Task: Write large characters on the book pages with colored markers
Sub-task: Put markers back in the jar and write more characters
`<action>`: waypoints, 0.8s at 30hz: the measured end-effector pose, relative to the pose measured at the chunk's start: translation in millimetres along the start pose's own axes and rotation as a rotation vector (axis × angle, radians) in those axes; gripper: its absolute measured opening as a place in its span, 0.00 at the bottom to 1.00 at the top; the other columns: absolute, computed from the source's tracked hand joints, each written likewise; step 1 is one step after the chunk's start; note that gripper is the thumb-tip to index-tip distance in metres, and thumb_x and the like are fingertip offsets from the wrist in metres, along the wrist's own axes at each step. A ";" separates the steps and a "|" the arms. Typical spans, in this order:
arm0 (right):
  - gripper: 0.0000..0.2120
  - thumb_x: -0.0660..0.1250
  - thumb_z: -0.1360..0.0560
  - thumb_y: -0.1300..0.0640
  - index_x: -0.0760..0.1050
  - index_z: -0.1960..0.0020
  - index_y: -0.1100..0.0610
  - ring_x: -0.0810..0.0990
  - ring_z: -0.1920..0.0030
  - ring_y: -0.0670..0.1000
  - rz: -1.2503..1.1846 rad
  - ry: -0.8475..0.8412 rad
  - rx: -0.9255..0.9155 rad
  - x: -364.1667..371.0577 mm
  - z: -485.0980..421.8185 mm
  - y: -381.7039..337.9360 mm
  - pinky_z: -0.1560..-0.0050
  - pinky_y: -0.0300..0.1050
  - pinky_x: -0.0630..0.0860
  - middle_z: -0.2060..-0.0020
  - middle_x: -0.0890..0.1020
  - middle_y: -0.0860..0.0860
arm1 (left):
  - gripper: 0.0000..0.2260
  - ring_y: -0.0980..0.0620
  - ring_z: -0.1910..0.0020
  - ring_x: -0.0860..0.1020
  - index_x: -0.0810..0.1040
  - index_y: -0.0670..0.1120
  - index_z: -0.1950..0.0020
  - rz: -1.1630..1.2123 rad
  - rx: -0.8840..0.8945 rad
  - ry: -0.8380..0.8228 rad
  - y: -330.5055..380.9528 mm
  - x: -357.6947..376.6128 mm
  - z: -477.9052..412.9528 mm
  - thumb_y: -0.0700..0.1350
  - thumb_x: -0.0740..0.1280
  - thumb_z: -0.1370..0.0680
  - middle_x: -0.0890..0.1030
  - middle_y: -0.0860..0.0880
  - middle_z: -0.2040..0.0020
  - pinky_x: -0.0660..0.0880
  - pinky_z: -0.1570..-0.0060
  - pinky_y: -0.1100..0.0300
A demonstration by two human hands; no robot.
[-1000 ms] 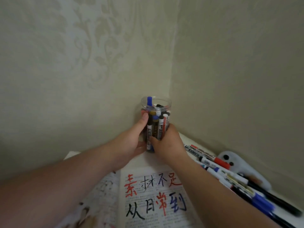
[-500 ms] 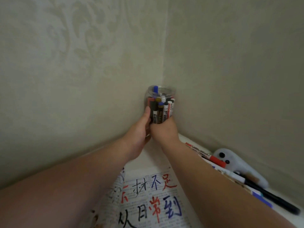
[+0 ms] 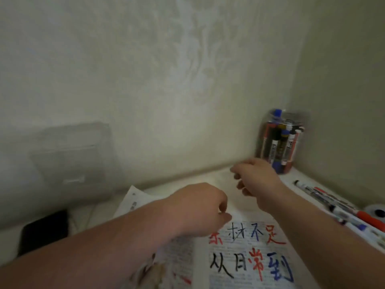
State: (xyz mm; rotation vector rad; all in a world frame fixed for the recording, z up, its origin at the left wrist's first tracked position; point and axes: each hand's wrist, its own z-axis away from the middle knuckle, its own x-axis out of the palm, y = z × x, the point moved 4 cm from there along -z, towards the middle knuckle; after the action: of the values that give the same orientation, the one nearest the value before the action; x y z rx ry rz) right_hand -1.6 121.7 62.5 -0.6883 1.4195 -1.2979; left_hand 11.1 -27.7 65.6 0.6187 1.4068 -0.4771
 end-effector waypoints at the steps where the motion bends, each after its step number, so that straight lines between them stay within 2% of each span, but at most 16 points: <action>1: 0.05 0.69 0.22 0.59 0.79 0.50 0.61 0.80 0.63 0.52 0.096 -0.153 -0.013 18.7 14.4 -3.3 0.63 0.46 0.75 0.59 0.84 0.57 | 0.13 0.50 0.48 0.78 0.81 0.53 0.42 0.014 -0.023 -0.081 -4.9 3.7 11.1 0.57 0.64 0.20 0.82 0.51 0.47 0.75 0.50 0.56; 3: 0.08 0.66 0.22 0.61 0.80 0.58 0.61 0.79 0.68 0.49 0.346 -0.361 -0.128 51.4 38.8 -1.9 0.65 0.43 0.75 0.66 0.83 0.54 | 0.09 0.50 0.55 0.79 0.83 0.49 0.50 0.045 0.002 -0.134 -15.1 8.3 30.9 0.51 0.65 0.20 0.82 0.50 0.54 0.77 0.53 0.54; 5: 0.14 0.60 0.18 0.61 0.76 0.61 0.61 0.78 0.63 0.50 0.535 -0.436 -0.263 73.6 57.0 5.8 0.58 0.44 0.74 0.65 0.80 0.53 | 0.08 0.49 0.58 0.78 0.82 0.46 0.55 0.088 0.013 -0.118 -25.9 10.2 51.9 0.48 0.65 0.21 0.81 0.48 0.58 0.77 0.55 0.51; 7: 0.15 0.58 0.16 0.58 0.76 0.57 0.63 0.78 0.57 0.53 0.551 -0.436 -0.280 81.7 66.7 17.1 0.52 0.45 0.73 0.59 0.80 0.57 | 0.10 0.48 0.48 0.78 0.80 0.48 0.45 0.076 -0.014 -0.084 -35.1 19.6 73.0 0.49 0.64 0.22 0.80 0.48 0.47 0.77 0.46 0.49; 9: 0.15 0.59 0.16 0.54 0.76 0.53 0.63 0.77 0.56 0.51 0.637 -0.428 -0.311 80.6 71.2 23.6 0.55 0.39 0.70 0.57 0.79 0.55 | 0.18 0.45 0.34 0.71 0.74 0.50 0.32 -0.001 -0.085 -0.115 -39.3 36.4 95.7 0.56 0.61 0.19 0.72 0.47 0.33 0.70 0.33 0.48; 11: 0.15 0.60 0.16 0.50 0.76 0.53 0.60 0.76 0.58 0.46 0.723 -0.397 -0.321 74.5 70.7 25.1 0.58 0.35 0.68 0.57 0.79 0.52 | 0.28 0.45 0.20 0.54 0.59 0.52 0.20 0.005 -0.109 -0.182 -35.6 55.5 112.2 0.63 0.55 0.18 0.55 0.47 0.19 0.54 0.22 0.48; 13: 0.14 0.62 0.17 0.48 0.78 0.53 0.56 0.78 0.58 0.46 0.728 -0.350 -0.288 62.4 64.7 23.4 0.60 0.36 0.70 0.57 0.81 0.50 | 0.32 0.49 0.19 0.40 0.47 0.52 0.18 0.047 -0.076 -0.171 -24.9 63.4 114.5 0.65 0.51 0.17 0.41 0.48 0.17 0.41 0.21 0.51; 15: 0.10 0.65 0.19 0.48 0.79 0.53 0.53 0.79 0.56 0.46 0.761 -0.343 -0.252 52.9 57.6 18.1 0.58 0.37 0.72 0.56 0.82 0.47 | 0.32 0.51 0.19 0.41 0.48 0.54 0.18 0.088 -0.083 -0.157 -18.7 58.7 106.3 0.66 0.51 0.18 0.42 0.50 0.17 0.41 0.21 0.53; 17: 0.07 0.69 0.21 0.48 0.80 0.51 0.51 0.80 0.55 0.46 0.773 -0.337 -0.242 49.9 55.3 9.1 0.57 0.39 0.75 0.55 0.82 0.47 | 0.29 0.49 0.20 0.56 0.61 0.56 0.20 0.061 -0.112 -0.110 -15.8 44.2 100.5 0.66 0.56 0.19 0.57 0.51 0.19 0.54 0.22 0.52; 18: 0.06 0.70 0.22 0.49 0.79 0.51 0.51 0.81 0.55 0.46 0.734 -0.318 -0.255 51.8 55.7 3.6 0.56 0.41 0.77 0.55 0.82 0.48 | 0.25 0.50 0.26 0.68 0.71 0.57 0.27 0.066 -0.134 -0.003 -17.6 33.8 102.8 0.66 0.58 0.20 0.70 0.53 0.26 0.66 0.28 0.52; 19: 0.05 0.71 0.23 0.49 0.79 0.50 0.50 0.82 0.56 0.48 0.672 -0.293 -0.279 56.3 57.5 -2.5 0.54 0.44 0.79 0.55 0.82 0.48 | 0.20 0.54 0.38 0.77 0.78 0.56 0.37 0.112 -0.159 0.170 -24.1 23.7 108.4 0.65 0.60 0.21 0.79 0.57 0.38 0.74 0.39 0.54; 20: 0.06 0.71 0.23 0.49 0.78 0.49 0.50 0.83 0.56 0.49 0.602 -0.275 -0.304 62.6 61.4 -9.0 0.53 0.47 0.80 0.54 0.83 0.49 | 0.15 0.59 0.50 0.79 0.82 0.55 0.47 0.196 -0.196 0.400 -33.8 12.2 119.0 0.63 0.62 0.21 0.82 0.58 0.51 0.77 0.50 0.57; 21: 0.08 0.72 0.24 0.49 0.78 0.47 0.49 0.84 0.56 0.50 0.535 -0.282 -0.318 71.0 67.1 -15.3 0.53 0.48 0.81 0.54 0.82 0.48 | 0.11 0.58 0.58 0.79 0.81 0.53 0.53 0.300 -0.243 0.666 -46.4 1.0 136.7 0.59 0.65 0.22 0.81 0.58 0.58 0.76 0.58 0.59; 22: 0.12 0.73 0.25 0.49 0.76 0.44 0.48 0.84 0.57 0.51 0.467 -0.319 -0.319 82.4 74.2 -20.3 0.54 0.48 0.81 0.52 0.82 0.48 | 0.06 0.57 0.60 0.78 0.80 0.53 0.56 0.378 -0.285 0.962 -61.9 -6.6 161.2 0.54 0.68 0.23 0.79 0.58 0.60 0.75 0.60 0.61; 23: 0.16 0.74 0.25 0.48 0.75 0.41 0.47 0.85 0.56 0.51 0.402 -0.379 -0.312 95.9 82.9 -24.4 0.56 0.48 0.81 0.50 0.81 0.47 | 0.04 0.55 0.58 0.78 0.78 0.51 0.53 0.398 -0.344 1.235 -77.2 -11.2 186.3 0.49 0.70 0.24 0.78 0.57 0.57 0.74 0.58 0.63; 24: 0.20 0.74 0.26 0.47 0.73 0.37 0.46 0.85 0.56 0.51 0.361 -0.440 -0.307 110.6 91.5 -27.6 0.57 0.48 0.82 0.48 0.81 0.46 | 0.08 0.53 0.54 0.78 0.76 0.50 0.48 0.423 -0.458 1.411 -92.0 -12.1 207.9 0.47 0.72 0.25 0.77 0.53 0.51 0.73 0.54 0.64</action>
State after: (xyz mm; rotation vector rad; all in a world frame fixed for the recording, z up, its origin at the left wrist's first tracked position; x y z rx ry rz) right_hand 45.4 -16.7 66.6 -0.8166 1.3084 -0.6061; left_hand 107.4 -233.6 78.0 0.8749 2.4822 0.8032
